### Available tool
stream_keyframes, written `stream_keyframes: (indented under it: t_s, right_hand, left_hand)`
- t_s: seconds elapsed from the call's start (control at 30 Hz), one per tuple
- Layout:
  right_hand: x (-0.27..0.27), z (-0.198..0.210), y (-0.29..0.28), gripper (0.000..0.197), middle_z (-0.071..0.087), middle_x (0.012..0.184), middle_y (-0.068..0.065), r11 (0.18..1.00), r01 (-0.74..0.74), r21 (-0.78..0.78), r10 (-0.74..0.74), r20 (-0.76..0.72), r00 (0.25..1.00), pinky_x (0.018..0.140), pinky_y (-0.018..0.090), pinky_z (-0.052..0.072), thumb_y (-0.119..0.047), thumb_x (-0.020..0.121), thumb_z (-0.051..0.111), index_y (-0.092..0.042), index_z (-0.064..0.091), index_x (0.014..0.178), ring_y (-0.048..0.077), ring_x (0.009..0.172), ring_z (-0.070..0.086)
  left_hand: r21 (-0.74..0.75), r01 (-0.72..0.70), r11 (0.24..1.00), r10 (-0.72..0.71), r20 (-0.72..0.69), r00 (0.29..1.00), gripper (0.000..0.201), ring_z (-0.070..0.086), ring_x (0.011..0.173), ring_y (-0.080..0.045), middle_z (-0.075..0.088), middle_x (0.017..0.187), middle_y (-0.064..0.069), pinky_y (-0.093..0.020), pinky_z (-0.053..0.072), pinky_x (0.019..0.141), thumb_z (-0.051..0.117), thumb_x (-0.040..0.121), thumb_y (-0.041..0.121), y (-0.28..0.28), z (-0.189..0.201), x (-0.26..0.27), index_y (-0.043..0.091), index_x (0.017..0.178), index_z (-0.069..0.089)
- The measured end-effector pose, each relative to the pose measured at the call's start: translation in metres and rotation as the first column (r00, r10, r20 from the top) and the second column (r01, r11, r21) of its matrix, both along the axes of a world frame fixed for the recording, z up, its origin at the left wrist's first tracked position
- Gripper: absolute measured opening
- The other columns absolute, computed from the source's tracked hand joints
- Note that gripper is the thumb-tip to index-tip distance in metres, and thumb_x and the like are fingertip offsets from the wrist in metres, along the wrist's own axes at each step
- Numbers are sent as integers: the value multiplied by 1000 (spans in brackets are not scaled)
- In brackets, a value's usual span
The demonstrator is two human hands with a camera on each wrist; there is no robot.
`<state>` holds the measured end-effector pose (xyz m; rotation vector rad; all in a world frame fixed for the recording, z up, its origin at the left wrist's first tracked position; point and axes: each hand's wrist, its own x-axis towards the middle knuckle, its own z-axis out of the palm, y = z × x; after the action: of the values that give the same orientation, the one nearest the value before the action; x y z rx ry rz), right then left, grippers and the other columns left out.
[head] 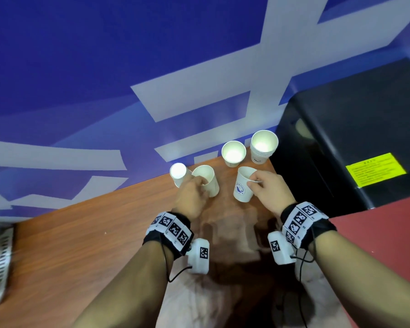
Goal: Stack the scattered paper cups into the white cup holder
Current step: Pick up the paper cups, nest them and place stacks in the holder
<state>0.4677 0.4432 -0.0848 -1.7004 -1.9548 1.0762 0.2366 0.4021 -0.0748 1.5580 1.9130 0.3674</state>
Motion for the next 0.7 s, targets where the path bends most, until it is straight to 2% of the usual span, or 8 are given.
stream_keyframes:
  t_s: [0.13,0.2,0.3,0.37,0.43,0.47,0.6,0.7]
  right_hand:
    - [-6,26,-14,11,64,82,-1,1000,-5,25,5,-15,1000,69,33,49,-25,88,60,-20,61,78,16,78,60]
    - [-11,43,-23,11,64,81,-3,998,-31,47,32,-20,999,70,32,49,-24,87,61,-21,62,76,13,78,60]
    - [-23,70,-40,10,63,79,-2,989,-97,115,97,3,995,72,34,48,-21,86,63,-18,64,77,15,77,59]
    - [-33,88,-54,9,61,77,-4,978,-117,173,118,9,993,70,28,44,-18,86,64,-15,65,78,14,75,56]
    - [-45,106,-71,8,59,77,-7,967,-133,217,134,11,991,67,20,39,-17,86,64,-17,64,77,12,74,55]
    - [-52,113,-80,9,60,78,-6,962,-142,232,142,17,990,67,20,38,-18,86,63,-18,63,78,12,75,55]
    - [-89,138,-122,9,64,80,-2,951,-165,262,164,24,986,70,29,44,-21,87,62,-18,64,78,14,77,57]
    - [-130,151,-160,12,63,79,-3,937,-218,272,218,29,975,70,30,44,-21,87,62,-18,64,76,15,77,58]
  left_hand:
    - [35,-3,999,3,-19,1000,4,49,87,-15,51,101,1,-23,33,74,62,90,20,-18,27,-7,17,90,63]
    - [62,-7,998,8,-16,1000,9,50,85,-16,52,99,0,-24,34,74,60,91,22,-30,40,-12,22,82,58]
    - [132,-31,991,31,-2,1000,13,52,86,-18,54,94,0,-27,37,75,58,91,22,-55,63,-22,20,78,58]
    - [180,-38,983,37,7,999,13,53,85,-19,55,90,-1,-29,39,75,58,90,23,-72,78,-32,16,79,59]
    - [223,-58,973,56,18,998,14,53,85,-20,55,88,-1,-31,40,76,58,90,24,-91,94,-43,17,78,59]
    - [243,-73,967,70,21,997,14,52,85,-19,55,87,0,-30,40,76,58,90,25,-101,102,-50,18,78,59]
    - [304,-105,947,102,25,994,18,53,80,-18,57,84,-1,-29,38,72,58,89,26,-155,124,-87,19,72,58]
    - [317,-148,937,147,26,989,23,52,79,-18,56,78,2,-30,38,69,59,87,28,-206,129,-125,23,66,52]
